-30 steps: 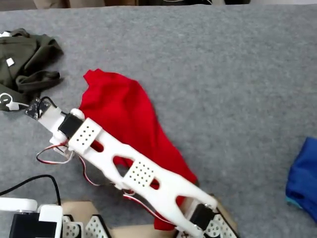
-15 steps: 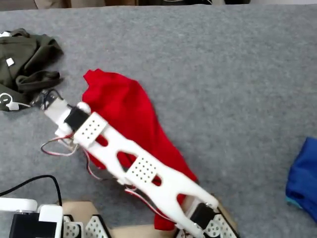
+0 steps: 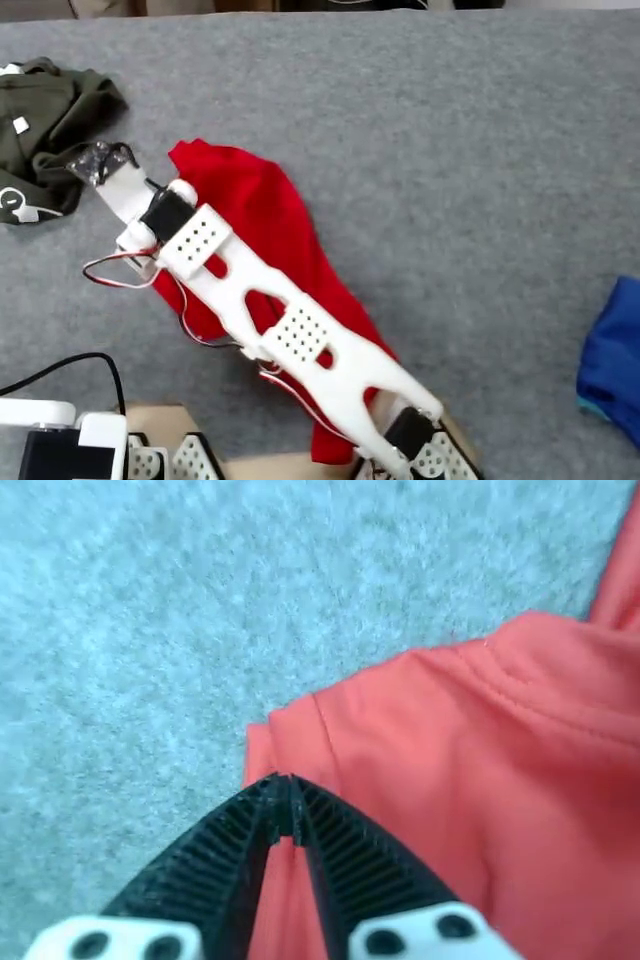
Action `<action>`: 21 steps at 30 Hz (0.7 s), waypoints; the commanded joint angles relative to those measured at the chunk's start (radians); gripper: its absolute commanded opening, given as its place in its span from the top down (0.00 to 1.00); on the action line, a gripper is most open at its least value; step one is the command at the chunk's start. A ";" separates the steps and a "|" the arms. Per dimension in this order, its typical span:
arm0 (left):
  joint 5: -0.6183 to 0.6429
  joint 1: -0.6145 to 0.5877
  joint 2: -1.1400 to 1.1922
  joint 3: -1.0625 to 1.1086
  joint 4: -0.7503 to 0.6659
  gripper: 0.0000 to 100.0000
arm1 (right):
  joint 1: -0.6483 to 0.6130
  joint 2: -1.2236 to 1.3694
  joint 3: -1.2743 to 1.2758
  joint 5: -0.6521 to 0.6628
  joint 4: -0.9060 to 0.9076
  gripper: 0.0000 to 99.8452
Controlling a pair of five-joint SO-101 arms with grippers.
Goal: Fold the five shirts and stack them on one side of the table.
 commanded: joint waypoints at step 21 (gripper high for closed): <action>-0.058 -0.043 -0.019 0.052 -0.018 0.71 | -0.053 0.117 -0.041 -0.006 0.005 0.80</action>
